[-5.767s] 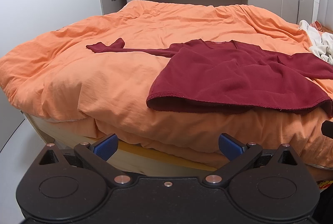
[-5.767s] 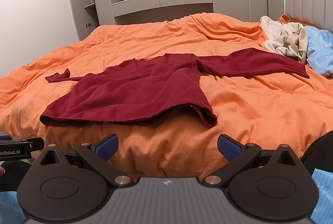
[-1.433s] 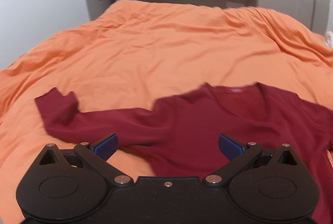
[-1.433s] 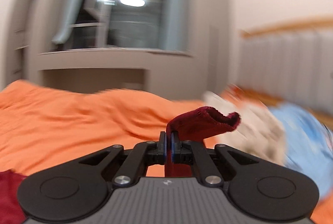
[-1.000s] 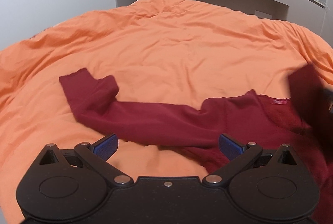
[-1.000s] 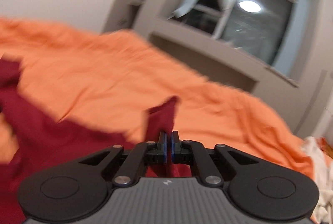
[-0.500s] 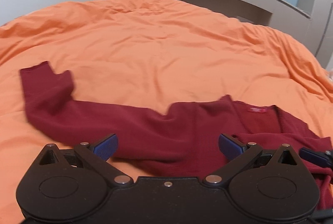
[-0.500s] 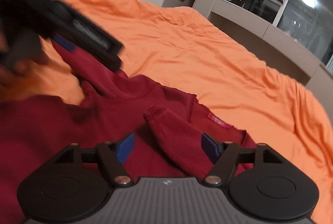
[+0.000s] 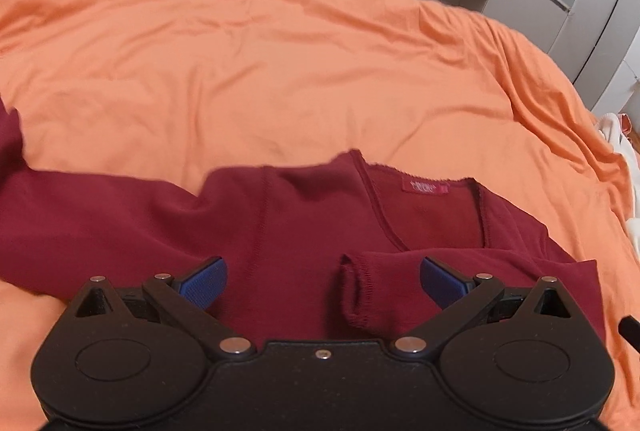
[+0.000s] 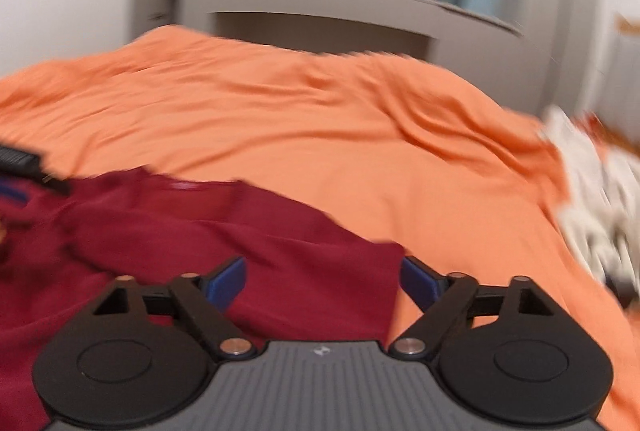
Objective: Fold small clothes
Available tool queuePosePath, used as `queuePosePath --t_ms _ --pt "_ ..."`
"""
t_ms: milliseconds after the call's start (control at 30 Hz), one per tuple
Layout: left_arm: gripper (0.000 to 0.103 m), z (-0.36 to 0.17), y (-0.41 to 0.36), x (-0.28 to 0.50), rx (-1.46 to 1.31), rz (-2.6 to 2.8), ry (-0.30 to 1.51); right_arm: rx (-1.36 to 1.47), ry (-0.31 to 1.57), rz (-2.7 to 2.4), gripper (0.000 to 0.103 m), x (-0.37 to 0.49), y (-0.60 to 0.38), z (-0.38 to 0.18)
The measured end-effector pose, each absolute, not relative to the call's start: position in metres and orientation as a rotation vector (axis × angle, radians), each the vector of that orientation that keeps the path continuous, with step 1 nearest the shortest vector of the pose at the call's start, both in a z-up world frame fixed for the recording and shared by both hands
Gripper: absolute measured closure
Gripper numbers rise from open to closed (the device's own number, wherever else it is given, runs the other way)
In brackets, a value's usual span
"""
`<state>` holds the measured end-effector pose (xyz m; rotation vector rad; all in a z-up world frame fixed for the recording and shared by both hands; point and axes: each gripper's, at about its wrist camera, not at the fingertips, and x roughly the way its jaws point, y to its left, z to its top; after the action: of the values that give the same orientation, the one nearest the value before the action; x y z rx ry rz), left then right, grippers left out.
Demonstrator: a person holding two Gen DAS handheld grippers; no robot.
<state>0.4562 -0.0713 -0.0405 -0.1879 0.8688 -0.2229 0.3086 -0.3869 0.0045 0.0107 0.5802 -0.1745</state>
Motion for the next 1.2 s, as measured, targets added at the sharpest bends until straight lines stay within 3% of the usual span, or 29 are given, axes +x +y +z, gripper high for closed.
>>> queuePosePath --t_ms 133,200,333,367,433,467,500,633,733,833,867,967,1067,1200 --pt "0.025 -0.048 -0.077 0.462 -0.266 -0.257 0.901 0.169 0.606 -0.192 0.033 0.316 -0.422 -0.009" --pt "0.050 -0.050 -0.078 0.462 -0.288 -0.275 0.893 0.203 0.609 -0.197 0.034 0.322 -0.434 -0.017" --pt "0.085 -0.050 -0.083 0.458 -0.314 -0.306 0.857 0.297 0.632 -0.221 0.039 0.347 -0.455 -0.035" --pt "0.098 -0.049 -0.084 0.456 -0.307 -0.318 0.832 0.318 0.646 -0.229 0.043 0.354 -0.458 -0.041" --pt "0.098 -0.043 -0.087 0.450 -0.289 -0.344 0.769 0.346 0.669 -0.237 0.065 0.363 -0.464 -0.049" --pt "0.099 -0.039 -0.089 0.446 -0.272 -0.358 0.733 0.351 0.671 -0.245 0.084 0.365 -0.465 -0.052" --pt "0.099 -0.033 -0.091 0.442 -0.249 -0.371 0.694 0.355 0.664 -0.251 0.089 0.366 -0.465 -0.052" --pt "0.099 -0.015 -0.099 0.425 -0.144 -0.362 0.549 0.290 0.590 -0.261 0.093 0.354 -0.459 -0.041" --pt "0.099 -0.023 -0.105 0.431 -0.085 -0.305 0.618 0.253 0.611 -0.251 0.093 0.353 -0.458 -0.041" --pt "0.096 -0.040 -0.107 0.442 -0.080 -0.278 0.722 0.223 0.639 -0.239 0.085 0.350 -0.453 -0.041" --pt "0.088 -0.044 -0.107 0.444 -0.079 -0.272 0.749 0.201 0.639 -0.239 0.081 0.345 -0.451 -0.038" --pt "0.064 -0.048 -0.106 0.445 -0.065 -0.250 0.775 0.138 0.639 -0.232 0.051 0.324 -0.446 -0.030" --pt "0.035 -0.046 -0.103 0.443 -0.065 -0.246 0.763 0.064 0.662 -0.232 0.043 0.297 -0.436 -0.023" --pt "0.031 -0.050 -0.102 0.441 -0.057 -0.235 0.769 -0.018 0.702 -0.233 0.034 0.265 -0.419 -0.026"
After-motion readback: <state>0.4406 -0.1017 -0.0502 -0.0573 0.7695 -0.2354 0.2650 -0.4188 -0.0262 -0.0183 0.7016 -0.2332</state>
